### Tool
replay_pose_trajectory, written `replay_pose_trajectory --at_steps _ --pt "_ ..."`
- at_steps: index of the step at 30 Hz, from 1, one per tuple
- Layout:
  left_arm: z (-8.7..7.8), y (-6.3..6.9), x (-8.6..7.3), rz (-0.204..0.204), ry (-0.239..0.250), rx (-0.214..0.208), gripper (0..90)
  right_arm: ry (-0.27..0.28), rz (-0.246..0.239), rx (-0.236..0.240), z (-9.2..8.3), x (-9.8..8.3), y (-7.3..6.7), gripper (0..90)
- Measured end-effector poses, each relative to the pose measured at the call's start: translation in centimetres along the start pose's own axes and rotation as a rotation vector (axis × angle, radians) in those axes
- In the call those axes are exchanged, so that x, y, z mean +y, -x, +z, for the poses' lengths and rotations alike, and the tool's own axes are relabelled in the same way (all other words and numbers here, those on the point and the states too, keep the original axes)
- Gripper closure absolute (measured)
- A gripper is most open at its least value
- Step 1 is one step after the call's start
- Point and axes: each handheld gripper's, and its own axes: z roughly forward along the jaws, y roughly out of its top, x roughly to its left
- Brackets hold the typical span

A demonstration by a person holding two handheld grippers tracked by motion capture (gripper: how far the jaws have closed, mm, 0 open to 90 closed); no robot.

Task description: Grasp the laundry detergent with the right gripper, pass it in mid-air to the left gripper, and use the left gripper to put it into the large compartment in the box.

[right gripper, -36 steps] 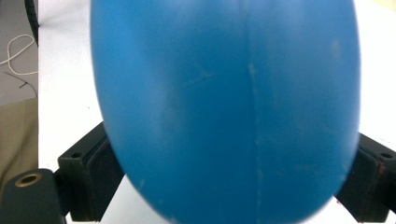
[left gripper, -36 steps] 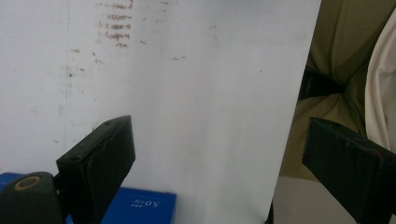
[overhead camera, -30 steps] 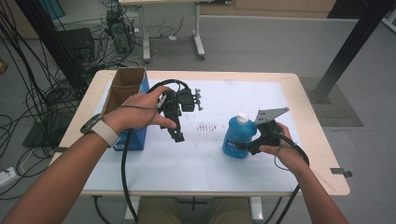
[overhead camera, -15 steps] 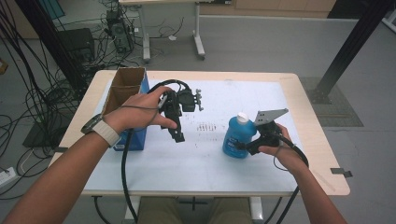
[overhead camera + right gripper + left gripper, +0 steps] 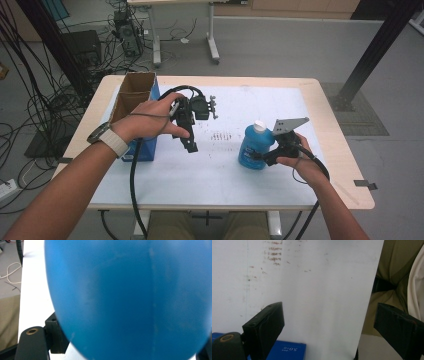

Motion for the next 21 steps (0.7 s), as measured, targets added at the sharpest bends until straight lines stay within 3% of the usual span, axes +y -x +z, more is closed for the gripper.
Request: replay_pose_trajectory --at_steps 21 --pt "0.10 -0.03 0.05 0.001 -0.003 -0.002 9.9 0.024 -0.001 0.001 0.26 -0.59 -0.05 24.4"
